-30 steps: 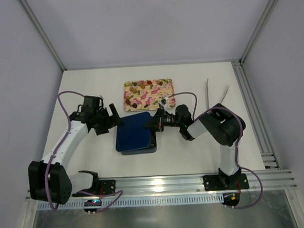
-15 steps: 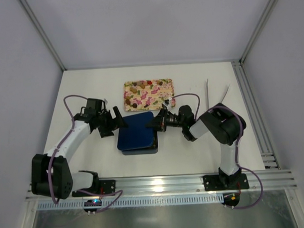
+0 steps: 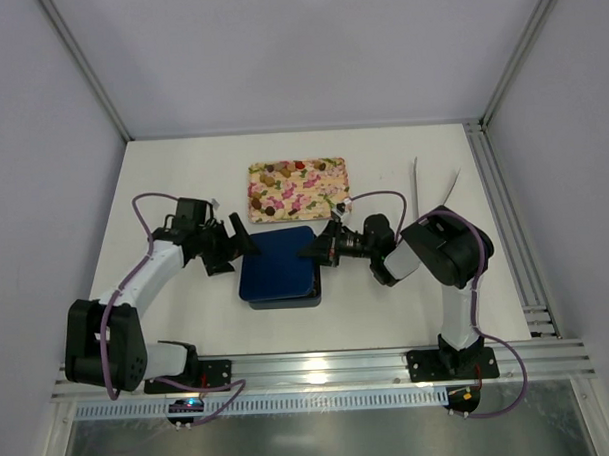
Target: Pack the chocolate
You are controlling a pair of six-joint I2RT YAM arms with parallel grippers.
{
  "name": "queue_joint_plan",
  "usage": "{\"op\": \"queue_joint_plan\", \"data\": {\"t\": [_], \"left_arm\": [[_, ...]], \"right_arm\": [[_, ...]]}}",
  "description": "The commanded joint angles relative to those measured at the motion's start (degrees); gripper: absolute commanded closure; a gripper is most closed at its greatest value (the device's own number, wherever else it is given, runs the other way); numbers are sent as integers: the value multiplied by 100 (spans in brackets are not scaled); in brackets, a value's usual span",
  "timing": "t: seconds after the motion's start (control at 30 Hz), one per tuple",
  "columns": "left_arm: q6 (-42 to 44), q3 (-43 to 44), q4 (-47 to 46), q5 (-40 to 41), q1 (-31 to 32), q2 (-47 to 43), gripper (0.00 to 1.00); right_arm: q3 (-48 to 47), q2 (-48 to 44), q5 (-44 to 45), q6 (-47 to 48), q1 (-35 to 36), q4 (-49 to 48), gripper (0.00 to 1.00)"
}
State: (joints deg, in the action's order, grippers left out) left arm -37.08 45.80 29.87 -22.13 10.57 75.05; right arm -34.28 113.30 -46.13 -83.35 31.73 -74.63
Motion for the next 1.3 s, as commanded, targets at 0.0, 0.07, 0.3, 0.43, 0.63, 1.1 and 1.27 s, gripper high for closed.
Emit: {"op": "queue_joint_plan", "data": {"t": [0.0, 0.07, 0.3, 0.43, 0.63, 1.1, 1.27], "left_arm": [[-54, -45, -280, -160, 68, 36, 6], [-80, -45, -297, -160, 103, 63, 6], [-194, -19, -438, -169, 226, 159, 7], [-238, -1, -464, -178, 297, 212, 7], [-273, 25, -499, -125, 420, 265, 7], [-291, 96, -508, -46, 622, 449, 7], [-282, 122, -491, -2, 683, 546, 7]], "right_arm": [[97, 52, 34, 293, -79, -561, 85], [132, 52, 43, 302, -114, -561, 82], [282, 61, 8, 346, -246, -579, 74], [396, 17, 7, 355, -316, -605, 69], [572, -115, -28, 433, -483, -544, 66], [932, -528, -45, 847, -738, -25, 65], [1037, -589, -72, 926, -826, 54, 65]]}}
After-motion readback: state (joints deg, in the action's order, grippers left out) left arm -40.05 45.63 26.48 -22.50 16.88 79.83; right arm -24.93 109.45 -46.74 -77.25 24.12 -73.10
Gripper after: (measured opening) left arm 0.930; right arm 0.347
